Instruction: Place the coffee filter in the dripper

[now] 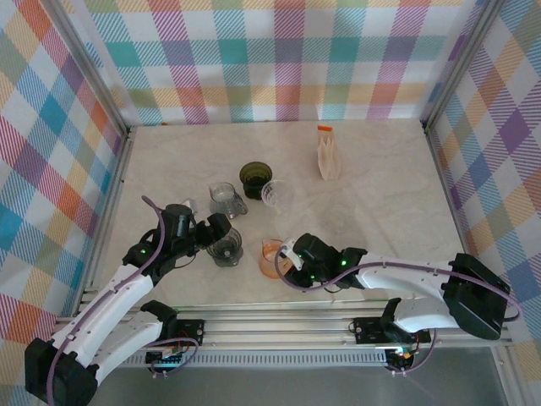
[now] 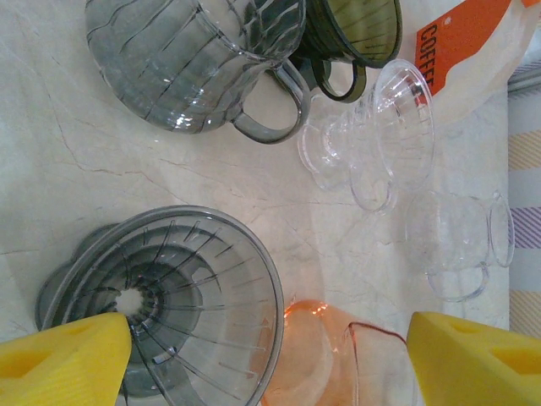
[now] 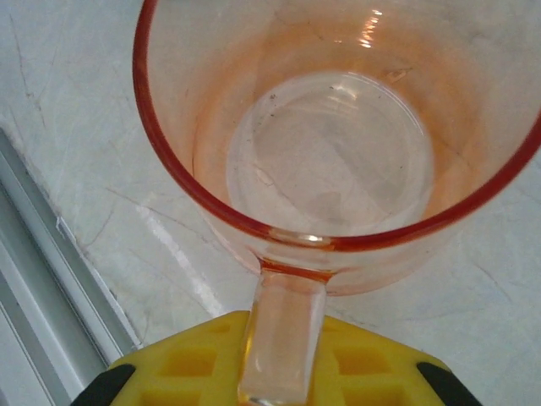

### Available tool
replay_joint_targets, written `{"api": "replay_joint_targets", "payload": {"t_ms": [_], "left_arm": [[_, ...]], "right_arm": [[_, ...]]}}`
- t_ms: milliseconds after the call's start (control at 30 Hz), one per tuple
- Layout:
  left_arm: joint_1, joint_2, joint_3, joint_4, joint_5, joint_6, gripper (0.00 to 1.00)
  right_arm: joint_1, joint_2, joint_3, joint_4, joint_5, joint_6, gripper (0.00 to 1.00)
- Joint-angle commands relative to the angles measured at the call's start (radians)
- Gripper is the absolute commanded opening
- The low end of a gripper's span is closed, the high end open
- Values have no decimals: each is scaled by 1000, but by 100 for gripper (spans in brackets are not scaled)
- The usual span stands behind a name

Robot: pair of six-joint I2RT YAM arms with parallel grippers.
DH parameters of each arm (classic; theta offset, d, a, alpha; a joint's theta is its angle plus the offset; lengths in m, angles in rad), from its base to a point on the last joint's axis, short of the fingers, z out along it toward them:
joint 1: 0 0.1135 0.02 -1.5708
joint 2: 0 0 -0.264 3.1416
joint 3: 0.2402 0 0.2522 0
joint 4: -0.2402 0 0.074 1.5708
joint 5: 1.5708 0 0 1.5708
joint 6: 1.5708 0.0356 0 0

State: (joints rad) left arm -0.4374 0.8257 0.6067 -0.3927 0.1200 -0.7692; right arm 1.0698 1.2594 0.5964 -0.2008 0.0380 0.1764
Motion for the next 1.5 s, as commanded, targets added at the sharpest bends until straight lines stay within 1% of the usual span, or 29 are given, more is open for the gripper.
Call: {"api": "replay_joint_targets", "payload": {"t_ms": [0,33,67,133,200,267,333,433,500,567,633,700,800,900,1000,1100,1300,1467], "left_arm": [[-6,3,22,-15,1,11,85],[-6,3,22,-14,0,10,86],[-6,1,24,-15,0,11,85],[-6,1,27,-21,-1,11,86],[-6,-4,31,-24,1,11,86],[-5,-9,36,-28,2,10,86],[-6,-17,43,-40,-4,11,86],[-4,-38,71,-74,-27,15,87],[-4,-64,97,-113,-69,16,87],[-4,-99,124,-160,-128,15,87],[-4,-142,148,-202,-192,15,88],[-4,-194,177,-254,-279,14,89],[-4,-271,212,-330,-413,4,93],[-4,-351,226,-355,-481,2,95],[-4,-421,212,-343,-497,-3,97],[-3,-448,201,-345,-497,-7,98],[-4,-425,197,-359,-465,-14,98],[-4,-410,182,-342,-437,-22,98]], "right_arm": [[35,-8,-22,-29,51,43,19],[40,-10,-25,-29,60,49,21],[48,-13,-28,-29,67,56,24],[59,-22,-27,-31,87,68,35],[64,-38,-15,-43,97,71,50],[69,-63,2,-68,104,71,59],[79,-99,28,-98,111,75,64],[110,-144,89,-134,116,91,69],[135,-123,158,-148,125,116,70],[163,-71,233,-157,176,145,70],[188,1,300,-153,195,178,70],[208,85,365,-141,223,221,70],[229,216,450,-130,241,268,70],[245,338,537,-139,258,312,70],[250,437,607,-155,293,370,70],[250,517,672,-200,339,418,69],[245,625,755,-250,400,452,64],[227,674,785,-263,400,456,56]]}}
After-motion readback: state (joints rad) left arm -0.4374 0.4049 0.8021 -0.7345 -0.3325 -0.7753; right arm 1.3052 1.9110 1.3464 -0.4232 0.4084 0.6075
